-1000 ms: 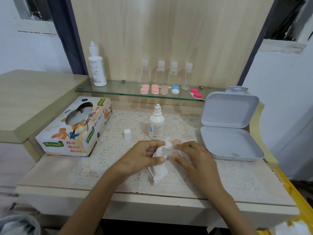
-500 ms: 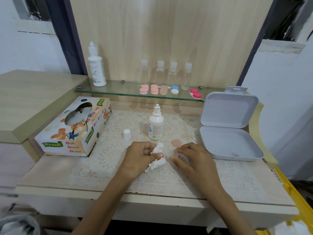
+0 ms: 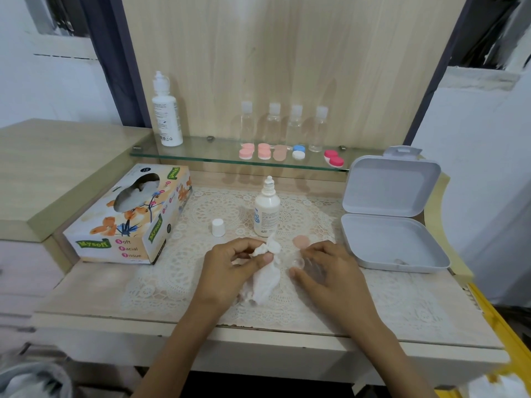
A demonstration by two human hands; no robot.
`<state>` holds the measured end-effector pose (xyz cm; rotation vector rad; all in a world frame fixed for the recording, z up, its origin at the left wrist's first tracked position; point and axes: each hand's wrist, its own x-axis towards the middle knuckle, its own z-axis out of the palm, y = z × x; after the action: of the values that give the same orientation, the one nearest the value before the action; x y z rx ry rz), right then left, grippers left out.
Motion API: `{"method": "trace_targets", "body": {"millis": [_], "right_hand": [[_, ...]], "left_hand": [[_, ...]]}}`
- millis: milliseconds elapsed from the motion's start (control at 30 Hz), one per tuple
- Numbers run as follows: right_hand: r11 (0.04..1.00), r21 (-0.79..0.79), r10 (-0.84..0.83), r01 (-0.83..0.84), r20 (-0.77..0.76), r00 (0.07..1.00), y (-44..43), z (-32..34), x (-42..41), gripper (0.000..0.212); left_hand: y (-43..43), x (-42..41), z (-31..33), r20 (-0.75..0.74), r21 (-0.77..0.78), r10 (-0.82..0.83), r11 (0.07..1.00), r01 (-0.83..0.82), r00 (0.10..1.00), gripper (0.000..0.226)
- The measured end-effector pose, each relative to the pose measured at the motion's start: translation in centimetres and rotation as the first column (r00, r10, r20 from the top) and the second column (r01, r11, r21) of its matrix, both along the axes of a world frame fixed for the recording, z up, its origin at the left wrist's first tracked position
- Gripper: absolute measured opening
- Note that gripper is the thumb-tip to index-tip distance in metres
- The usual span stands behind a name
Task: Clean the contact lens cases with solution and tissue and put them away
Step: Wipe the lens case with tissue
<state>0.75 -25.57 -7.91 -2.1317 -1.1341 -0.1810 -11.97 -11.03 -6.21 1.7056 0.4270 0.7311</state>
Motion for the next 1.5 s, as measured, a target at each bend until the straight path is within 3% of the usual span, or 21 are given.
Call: {"method": "trace_targets", "body": {"millis": [167, 333, 467, 533, 600, 667, 800, 933, 1133, 1333, 1500], "right_hand": [[0.975, 0.208, 0.087, -0.074, -0.054, 0.995, -0.3, 0.8, 0.1, 0.049], [0.918, 0.317, 0.266, -0.237, -0.05, 0.963, -0.7, 1.2, -0.3, 0.03], [0.899, 0.411, 0.23, -0.154, -0.143, 0.963, -1.0, 1.3, -0.3, 0.01], [0.877, 0.476, 0.211, -0.068, -0.255, 0.944, -1.2, 1.6, -0.4, 0.009], [0.856, 0.516, 0.168, 0.033, -0.337, 0.926, -1.3, 1.7, -0.4, 0.014], [0.843, 0.528, 0.102, 0.098, -0.336, 0.936, -1.3, 1.7, -0.4, 0.017], [0.821, 0.555, 0.007, 0.138, -0.25, 0.968, -1.4, 1.5, -0.2, 0.024], [0.876, 0.479, -0.065, 0.057, 0.0, 0.998, -1.0, 1.2, -0.1, 0.027], [0.967, 0.254, -0.012, -0.03, 0.16, 0.987, 0.5, 1.0, 0.5, 0.021], [0.986, 0.101, 0.109, -0.134, 0.226, 0.968, 1.6, 1.8, 0.3, 0.015], [0.983, 0.019, 0.18, -0.183, 0.108, 0.978, 0.6, 1.5, -0.1, 0.027]], "left_hand": [[-0.9, 0.1, 0.2, 0.083, -0.051, -0.044, 0.997, 0.049, 0.996, 0.022], [-1.9, 0.4, 0.5, 0.093, -0.084, -0.181, 0.978, 0.189, 0.979, 0.022], [-2.4, 0.8, 0.6, 0.038, -0.055, -0.228, 0.972, 0.23, 0.973, 0.026], [-1.9, 0.8, 0.3, 0.002, 0.036, -0.175, 0.984, 0.175, 0.985, 0.038], [-1.0, 0.9, 0.0, -0.044, 0.223, -0.071, 0.972, 0.079, 0.997, 0.047], [-0.1, 0.9, -0.3, -0.09, 0.398, -0.01, 0.916, 0.045, 0.996, 0.043], [0.7, 1.1, -1.2, -0.248, 0.508, -0.013, 0.85, 0.142, 0.969, 0.039], [0.7, 1.4, -1.6, -0.269, 0.567, 0.023, 0.812, 0.139, 0.963, 0.04], [0.5, 1.4, -1.6, -0.243, 0.629, 0.043, 0.768, 0.123, 0.969, 0.032], [0.6, 1.5, -1.7, -0.241, 0.635, 0.058, 0.764, 0.112, 0.969, 0.033], [0.5, 1.5, -1.8, -0.241, 0.638, 0.064, 0.763, 0.108, 0.968, 0.032]]}}
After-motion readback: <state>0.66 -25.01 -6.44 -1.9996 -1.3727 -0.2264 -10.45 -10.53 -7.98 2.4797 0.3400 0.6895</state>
